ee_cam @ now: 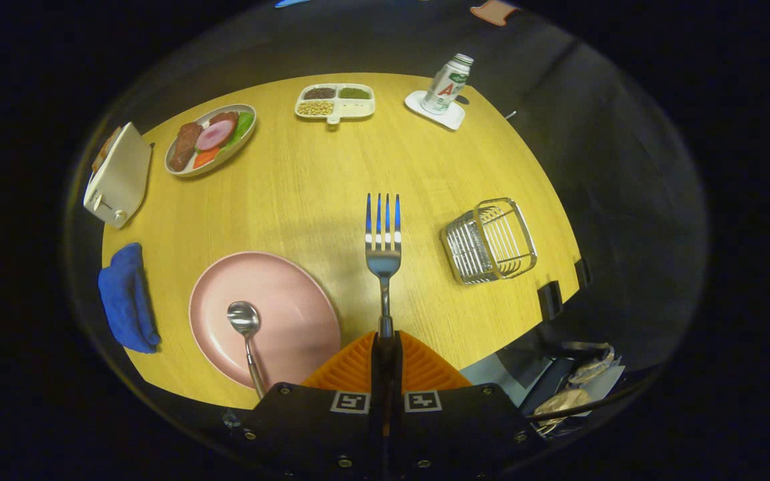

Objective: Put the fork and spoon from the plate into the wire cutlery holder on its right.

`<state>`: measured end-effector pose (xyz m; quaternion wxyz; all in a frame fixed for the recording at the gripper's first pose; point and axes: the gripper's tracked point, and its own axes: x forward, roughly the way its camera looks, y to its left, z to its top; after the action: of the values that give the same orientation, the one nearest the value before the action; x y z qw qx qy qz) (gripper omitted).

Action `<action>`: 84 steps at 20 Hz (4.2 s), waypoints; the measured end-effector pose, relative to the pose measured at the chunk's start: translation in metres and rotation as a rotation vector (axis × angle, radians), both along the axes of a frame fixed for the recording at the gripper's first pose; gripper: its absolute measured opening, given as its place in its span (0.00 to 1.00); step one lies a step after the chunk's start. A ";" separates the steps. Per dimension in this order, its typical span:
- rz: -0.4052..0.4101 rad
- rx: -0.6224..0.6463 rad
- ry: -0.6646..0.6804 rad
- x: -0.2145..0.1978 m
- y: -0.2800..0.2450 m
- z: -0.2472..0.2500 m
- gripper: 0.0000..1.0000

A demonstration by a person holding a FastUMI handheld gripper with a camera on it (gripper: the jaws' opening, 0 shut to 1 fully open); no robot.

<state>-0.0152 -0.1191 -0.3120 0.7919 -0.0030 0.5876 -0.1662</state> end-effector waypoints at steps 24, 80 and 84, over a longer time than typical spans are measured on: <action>-0.093 0.061 0.387 -0.024 -0.138 -0.012 0.07; 0.396 0.112 0.275 -0.034 0.170 -0.118 0.41; 0.422 0.092 0.287 -0.037 0.173 -0.107 0.20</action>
<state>-0.0524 0.0539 -0.4194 0.7169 -0.1131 0.6872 0.0316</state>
